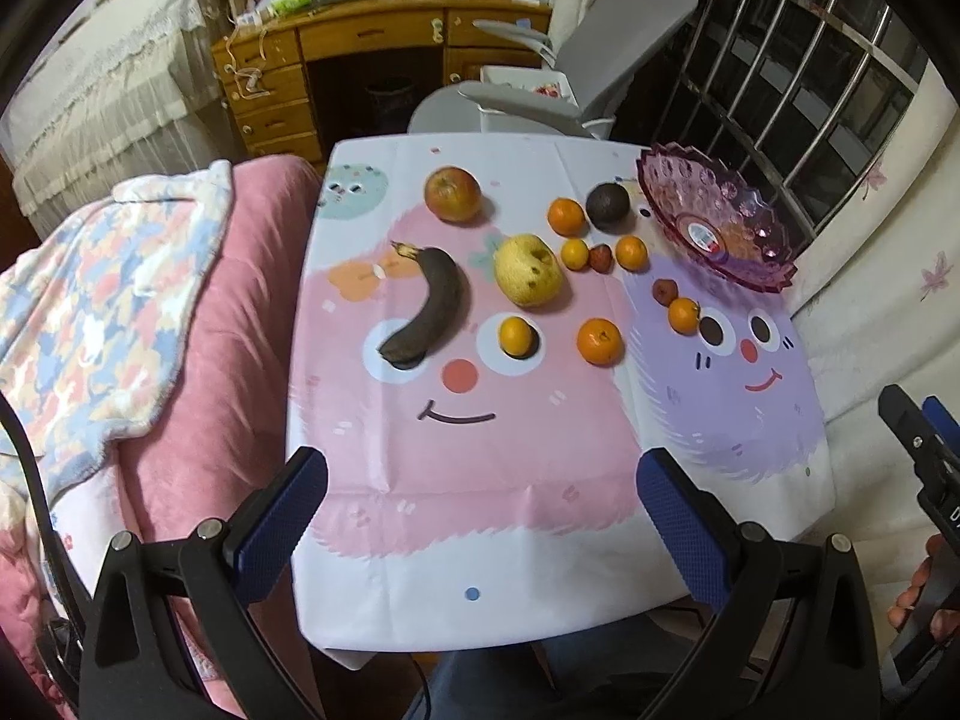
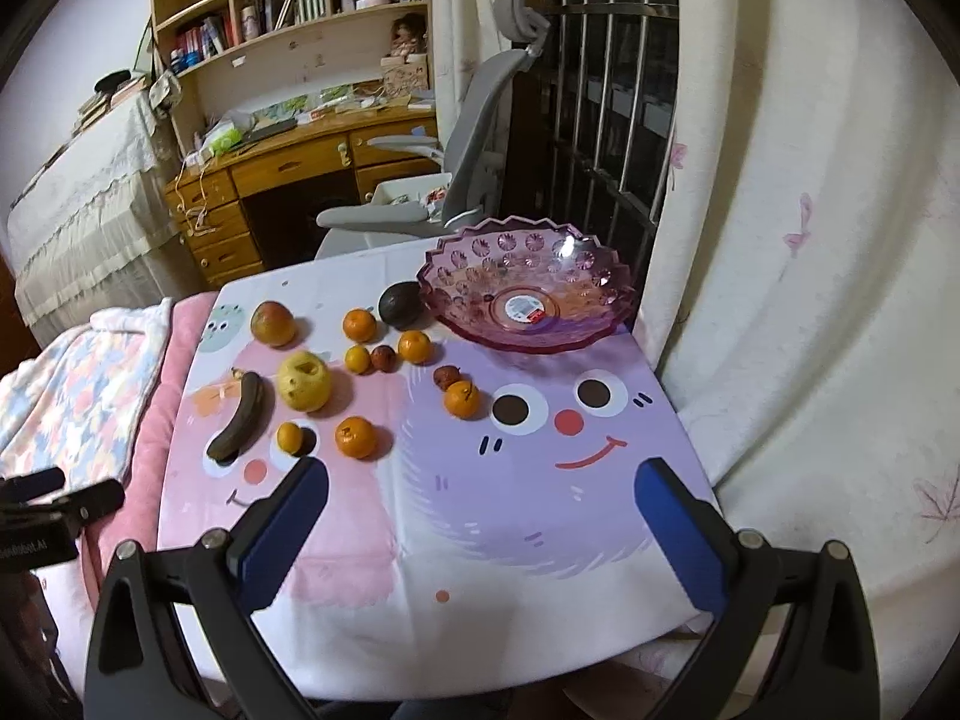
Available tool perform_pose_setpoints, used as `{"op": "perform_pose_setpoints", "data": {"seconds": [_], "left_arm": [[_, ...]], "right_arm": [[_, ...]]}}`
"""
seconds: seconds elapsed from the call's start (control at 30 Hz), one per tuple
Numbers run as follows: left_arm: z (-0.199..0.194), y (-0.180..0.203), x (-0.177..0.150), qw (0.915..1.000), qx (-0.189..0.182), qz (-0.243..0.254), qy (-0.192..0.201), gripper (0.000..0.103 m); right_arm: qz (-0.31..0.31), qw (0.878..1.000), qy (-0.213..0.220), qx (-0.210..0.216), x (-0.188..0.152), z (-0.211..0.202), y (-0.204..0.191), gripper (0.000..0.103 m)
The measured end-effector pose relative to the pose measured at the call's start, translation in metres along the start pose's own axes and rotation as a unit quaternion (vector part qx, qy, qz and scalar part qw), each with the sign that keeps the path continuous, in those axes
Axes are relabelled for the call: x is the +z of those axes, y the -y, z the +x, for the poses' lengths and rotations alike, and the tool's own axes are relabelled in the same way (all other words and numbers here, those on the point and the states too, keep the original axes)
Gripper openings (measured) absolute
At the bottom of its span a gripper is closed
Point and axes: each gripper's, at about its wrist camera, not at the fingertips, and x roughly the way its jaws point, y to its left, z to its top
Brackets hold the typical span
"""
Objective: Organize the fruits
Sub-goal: 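Reach the left tool to the mandarin and close its fingers on it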
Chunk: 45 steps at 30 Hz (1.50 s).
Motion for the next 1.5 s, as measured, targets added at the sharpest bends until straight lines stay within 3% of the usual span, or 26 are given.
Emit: {"op": "perform_pose_setpoints", "data": {"seconds": [0.4,0.8,0.97,1.2,1.33,1.5], "left_arm": [[0.052,0.049,0.043,0.9989,-0.002,0.03,-0.035,0.102],[0.142,0.1,0.097,0.9923,0.004,0.005,-0.124,0.101],[0.186,0.111,0.101,0.9873,0.005,-0.017,-0.158,0.097],[0.238,0.12,0.092,0.9779,0.035,-0.029,-0.204,0.091],[0.256,0.122,0.088,0.9771,0.043,-0.033,-0.206,0.087],[0.277,0.12,0.085,0.9726,0.051,-0.04,-0.223,0.071]], "right_arm": [[-0.013,0.998,-0.042,0.037,0.002,0.064,0.02,0.102],[-0.155,0.984,-0.022,0.085,0.031,0.139,0.017,0.088],[-0.193,0.974,-0.022,0.113,0.029,0.172,0.017,0.082],[-0.236,0.962,-0.042,0.129,0.015,0.218,0.01,0.063],[-0.258,0.955,-0.047,0.142,0.01,0.239,0.004,0.058],[-0.271,0.949,-0.056,0.153,0.006,0.261,-0.005,0.053]]}}
